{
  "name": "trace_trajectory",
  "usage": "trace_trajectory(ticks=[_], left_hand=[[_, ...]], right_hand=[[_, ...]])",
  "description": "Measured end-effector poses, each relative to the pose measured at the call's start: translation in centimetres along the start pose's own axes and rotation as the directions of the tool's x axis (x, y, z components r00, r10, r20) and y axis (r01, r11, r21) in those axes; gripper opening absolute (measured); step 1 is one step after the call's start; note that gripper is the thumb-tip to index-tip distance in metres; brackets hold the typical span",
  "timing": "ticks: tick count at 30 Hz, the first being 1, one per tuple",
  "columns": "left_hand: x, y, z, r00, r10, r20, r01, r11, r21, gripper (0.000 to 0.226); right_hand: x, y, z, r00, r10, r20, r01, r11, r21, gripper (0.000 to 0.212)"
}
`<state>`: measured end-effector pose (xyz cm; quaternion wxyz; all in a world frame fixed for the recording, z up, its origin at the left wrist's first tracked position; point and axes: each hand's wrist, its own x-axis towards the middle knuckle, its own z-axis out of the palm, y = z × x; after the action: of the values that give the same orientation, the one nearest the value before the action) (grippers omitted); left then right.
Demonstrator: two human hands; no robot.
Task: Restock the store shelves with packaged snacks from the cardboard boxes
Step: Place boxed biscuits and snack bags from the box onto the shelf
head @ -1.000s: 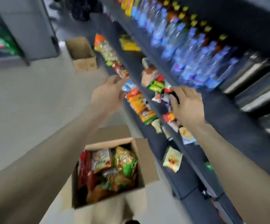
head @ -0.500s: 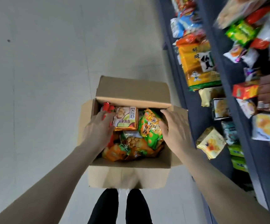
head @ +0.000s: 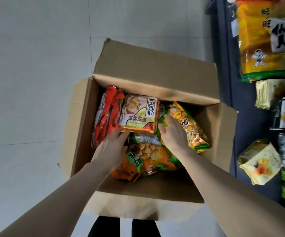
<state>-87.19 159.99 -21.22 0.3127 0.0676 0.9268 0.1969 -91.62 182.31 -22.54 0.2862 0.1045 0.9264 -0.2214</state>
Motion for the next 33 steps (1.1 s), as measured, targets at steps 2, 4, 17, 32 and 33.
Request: trace_trajectory(ticks=[2,4,17,32,33], left_hand=[[2.5,-0.3,0.8,1.000,0.010,0.001,-0.010,1.000,0.010,0.066],[4.8,-0.7,1.5,1.000,-0.006,0.022,0.006,1.000,0.011,0.067],[9.2,-1.4,3.8,0.983,-0.047,0.176,0.038,0.998,0.055,0.069],[6.3,-1.2,-1.1,0.992,-0.026,0.125,0.067,0.937,-0.342,0.093],[5.8,-1.4,-1.1,0.975,-0.013,0.222,0.103,0.911,-0.399,0.077]], right_hand=[[2.4,-0.2,1.6,0.999,0.032,0.034,-0.034,0.998,0.046,0.045],[4.6,-0.3,3.3,0.996,0.063,0.064,-0.070,0.992,0.110,0.036],[9.1,-0.1,6.1,0.929,0.303,0.213,-0.370,0.771,0.518,0.045],[3.6,0.9,-1.8,0.773,-0.103,0.626,-0.221,0.881,0.418,0.049],[3.4,0.8,-1.9,0.727,-0.107,0.678,-0.256,0.874,0.413,0.055]])
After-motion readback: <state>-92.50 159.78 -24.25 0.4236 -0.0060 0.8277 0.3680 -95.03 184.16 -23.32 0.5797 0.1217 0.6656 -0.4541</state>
